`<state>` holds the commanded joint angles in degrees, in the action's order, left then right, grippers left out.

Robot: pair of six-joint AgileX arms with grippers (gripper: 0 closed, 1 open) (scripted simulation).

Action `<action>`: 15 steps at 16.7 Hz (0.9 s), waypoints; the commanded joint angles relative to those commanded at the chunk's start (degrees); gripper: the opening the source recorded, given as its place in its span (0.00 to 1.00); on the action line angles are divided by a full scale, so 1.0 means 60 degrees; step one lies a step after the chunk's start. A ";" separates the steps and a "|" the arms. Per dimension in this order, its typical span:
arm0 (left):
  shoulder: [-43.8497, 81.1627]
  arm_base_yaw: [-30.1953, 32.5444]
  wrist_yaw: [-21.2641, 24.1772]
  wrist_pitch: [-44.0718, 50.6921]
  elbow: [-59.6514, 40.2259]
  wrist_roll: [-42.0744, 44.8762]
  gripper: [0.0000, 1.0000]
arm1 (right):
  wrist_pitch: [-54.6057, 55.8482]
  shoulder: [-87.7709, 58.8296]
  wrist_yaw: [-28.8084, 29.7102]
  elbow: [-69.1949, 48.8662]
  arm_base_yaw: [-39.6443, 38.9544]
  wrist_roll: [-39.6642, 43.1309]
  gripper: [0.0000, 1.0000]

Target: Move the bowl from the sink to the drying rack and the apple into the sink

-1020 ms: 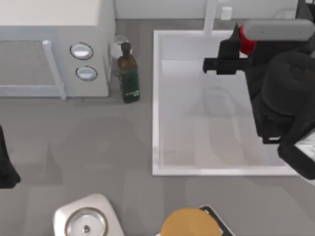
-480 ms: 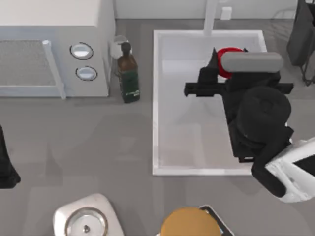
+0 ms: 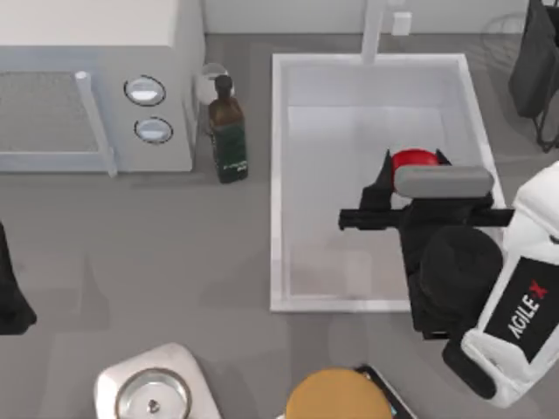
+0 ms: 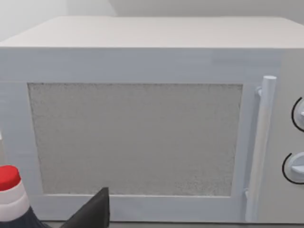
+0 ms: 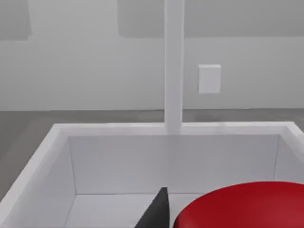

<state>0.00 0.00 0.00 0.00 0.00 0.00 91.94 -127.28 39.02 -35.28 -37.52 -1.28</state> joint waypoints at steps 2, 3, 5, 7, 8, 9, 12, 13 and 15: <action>0.0000 0.0000 0.0000 0.0000 0.0000 0.0000 1.00 | 0.0079 -0.0095 0.0037 0.0068 0.0055 0.0060 0.00; 0.0000 0.0000 0.0000 0.0000 0.0000 0.0000 1.00 | 0.0079 -0.0095 0.0037 0.0068 0.0055 0.0060 0.00; 0.0000 0.0000 0.0000 0.0000 0.0000 0.0000 1.00 | 0.0079 -0.0095 0.0037 0.0068 0.0055 0.0060 0.00; 0.0000 0.0000 0.0000 0.0000 0.0000 0.0000 1.00 | 0.0079 -0.0095 0.0037 0.0068 0.0055 0.0060 0.15; 0.0000 0.0000 0.0000 0.0000 0.0000 0.0000 1.00 | 0.0079 -0.0095 0.0037 0.0068 0.0055 0.0060 0.23; 0.0000 0.0000 0.0000 0.0000 0.0000 0.0000 1.00 | 0.0079 -0.0095 0.0037 0.0068 0.0055 0.0060 0.30; 0.0000 0.0000 0.0000 0.0000 0.0000 0.0000 1.00 | 0.0079 -0.0095 0.0037 0.0068 0.0055 0.0060 0.53; 0.0000 0.0000 0.0000 0.0000 0.0000 0.0000 1.00 | 0.0079 -0.0095 0.0037 0.0068 0.0055 0.0060 0.60; 0.0000 0.0000 0.0000 0.0000 0.0000 0.0000 1.00 | 0.0079 -0.0095 0.0037 0.0068 0.0055 0.0060 0.75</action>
<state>0.00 0.00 0.00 0.00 0.00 0.00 92.41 -127.85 39.24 -34.87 -37.19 -0.92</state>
